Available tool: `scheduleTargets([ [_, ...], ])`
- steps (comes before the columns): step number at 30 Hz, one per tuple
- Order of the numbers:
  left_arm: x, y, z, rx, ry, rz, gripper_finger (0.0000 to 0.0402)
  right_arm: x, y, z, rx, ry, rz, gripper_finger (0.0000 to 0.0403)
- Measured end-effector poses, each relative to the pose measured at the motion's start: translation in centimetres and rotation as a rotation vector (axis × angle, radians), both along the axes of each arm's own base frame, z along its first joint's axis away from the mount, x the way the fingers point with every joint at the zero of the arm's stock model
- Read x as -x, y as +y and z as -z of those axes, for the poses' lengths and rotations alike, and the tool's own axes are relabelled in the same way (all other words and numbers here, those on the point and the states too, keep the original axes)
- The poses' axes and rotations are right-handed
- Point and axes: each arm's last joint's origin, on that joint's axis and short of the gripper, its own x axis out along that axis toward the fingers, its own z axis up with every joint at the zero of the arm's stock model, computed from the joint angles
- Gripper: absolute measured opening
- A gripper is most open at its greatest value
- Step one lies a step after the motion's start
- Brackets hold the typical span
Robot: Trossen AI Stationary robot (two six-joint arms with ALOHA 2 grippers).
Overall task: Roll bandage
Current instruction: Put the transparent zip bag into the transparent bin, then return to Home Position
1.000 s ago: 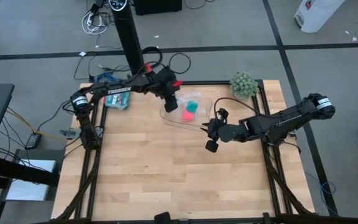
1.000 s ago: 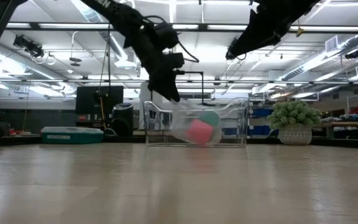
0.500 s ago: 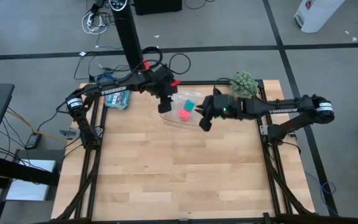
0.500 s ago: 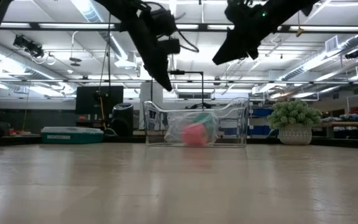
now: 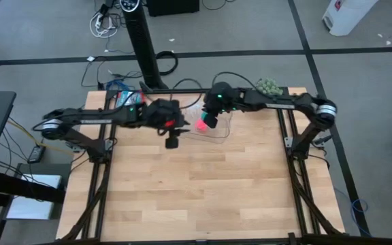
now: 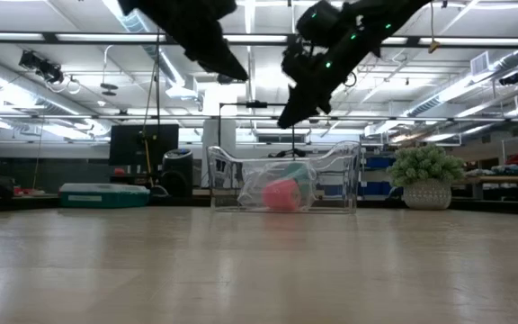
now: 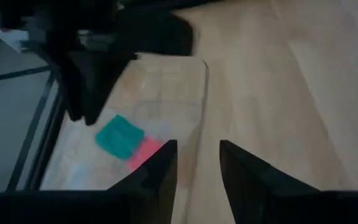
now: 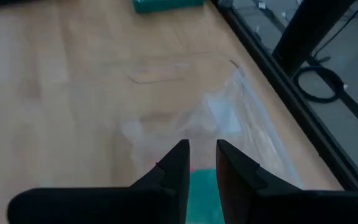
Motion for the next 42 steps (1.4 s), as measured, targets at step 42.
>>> scheduleTargets([
  [42, 6.4, -4.5, 1.9, 0.041, -0.253, -0.085, 0.0125, -2.8, -1.1, 0.5, -0.136, 0.118, -0.097, 0.0],
])
